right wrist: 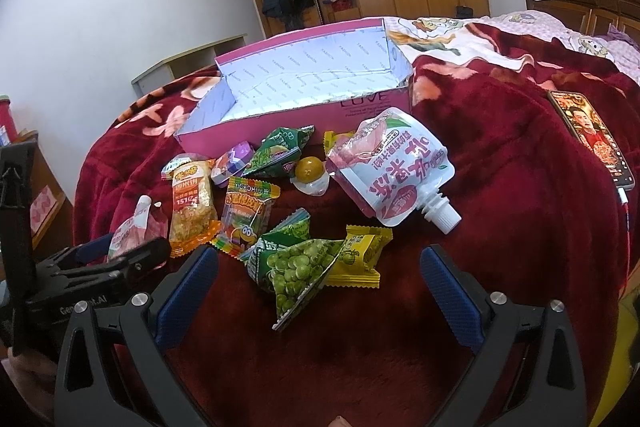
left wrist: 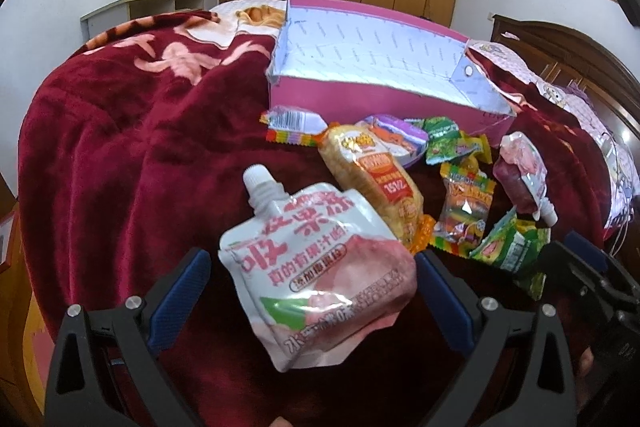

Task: Organize snacks
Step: 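Grasp the white-pink juice pouch with the left gripper while the right gripper grasps the green pea packet, then lift the juice pouch with the left gripper while the right gripper carries the pea packet into the pink box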

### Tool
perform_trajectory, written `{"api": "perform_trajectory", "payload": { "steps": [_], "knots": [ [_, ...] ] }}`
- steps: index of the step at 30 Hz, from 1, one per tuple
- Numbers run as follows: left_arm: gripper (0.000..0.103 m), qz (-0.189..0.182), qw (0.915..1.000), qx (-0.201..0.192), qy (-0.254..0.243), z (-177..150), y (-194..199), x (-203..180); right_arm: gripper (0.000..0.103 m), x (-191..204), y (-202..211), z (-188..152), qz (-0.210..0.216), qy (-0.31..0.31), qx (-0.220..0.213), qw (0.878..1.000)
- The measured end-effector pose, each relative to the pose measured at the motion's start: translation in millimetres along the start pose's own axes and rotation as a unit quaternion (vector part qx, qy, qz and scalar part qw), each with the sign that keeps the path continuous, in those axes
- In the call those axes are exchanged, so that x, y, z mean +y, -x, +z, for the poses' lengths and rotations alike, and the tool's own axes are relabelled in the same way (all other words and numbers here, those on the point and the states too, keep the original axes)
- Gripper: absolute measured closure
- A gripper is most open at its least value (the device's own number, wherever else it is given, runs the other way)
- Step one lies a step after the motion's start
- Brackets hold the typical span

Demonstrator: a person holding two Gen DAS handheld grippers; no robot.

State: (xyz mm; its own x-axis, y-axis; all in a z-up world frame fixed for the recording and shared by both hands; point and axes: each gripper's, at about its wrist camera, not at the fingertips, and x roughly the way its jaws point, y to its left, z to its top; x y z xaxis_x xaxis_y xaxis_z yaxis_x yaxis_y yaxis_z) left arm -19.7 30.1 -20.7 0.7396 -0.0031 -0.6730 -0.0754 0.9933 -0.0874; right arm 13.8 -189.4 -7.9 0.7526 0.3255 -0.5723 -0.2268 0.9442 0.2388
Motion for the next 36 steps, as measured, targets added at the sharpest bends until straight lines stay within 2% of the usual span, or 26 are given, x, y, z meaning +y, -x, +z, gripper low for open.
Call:
{"api": "perform_trajectory", "payload": {
  "steps": [2,6,15,16,18,21,23,28,32,36],
  "knots": [
    [0.009,-0.009,0.9999,0.005,0.006,-0.9,-2.1,1.2,0.0,-1.0,-0.2,-0.3,0.0,-0.002,0.001,1.0],
    [0.014,-0.019,0.9996,0.006,0.019,-1.1,-1.9,4.7,0.0,-1.8,-1.9,-0.7,-0.001,-0.003,0.005,1.0],
    [0.015,-0.024,0.9996,-0.005,0.009,-2.4,-0.4,4.5,0.001,6.0,-4.3,-1.6,0.003,0.012,0.012,1.0],
    [0.015,-0.025,0.9997,-0.007,0.006,-2.8,-0.2,4.3,0.004,7.2,-3.7,-1.7,0.003,0.014,0.01,1.0],
    [0.015,-0.025,0.9996,-0.01,0.002,-4.1,0.3,4.4,0.016,10.5,-3.9,-1.0,0.001,0.02,0.011,1.0],
    [0.015,-0.026,0.9996,-0.01,-0.001,-5.2,-1.1,5.7,0.028,13.4,-7.7,-0.8,0.002,0.026,0.019,0.999],
    [0.015,-0.028,0.9995,-0.01,0.001,-5.7,-1.7,7.7,0.033,16.1,-10.4,-1.3,0.003,0.031,0.026,0.999],
    [0.015,-0.035,0.9993,-0.01,0.004,-6.7,-2.5,11.6,0.036,27.4,-11.8,-2.3,0.001,0.057,0.02,0.998],
    [0.016,-0.039,0.9991,-0.016,0.0,-7.7,-1.0,12.4,0.05,32.5,-14.1,-3.7,-0.007,0.074,0.018,0.997],
    [0.016,-0.038,0.999,-0.021,-0.004,-7.8,2.1,11.9,0.053,30.1,-14.9,-4.3,-0.008,0.075,0.017,0.997]
  ]
}}
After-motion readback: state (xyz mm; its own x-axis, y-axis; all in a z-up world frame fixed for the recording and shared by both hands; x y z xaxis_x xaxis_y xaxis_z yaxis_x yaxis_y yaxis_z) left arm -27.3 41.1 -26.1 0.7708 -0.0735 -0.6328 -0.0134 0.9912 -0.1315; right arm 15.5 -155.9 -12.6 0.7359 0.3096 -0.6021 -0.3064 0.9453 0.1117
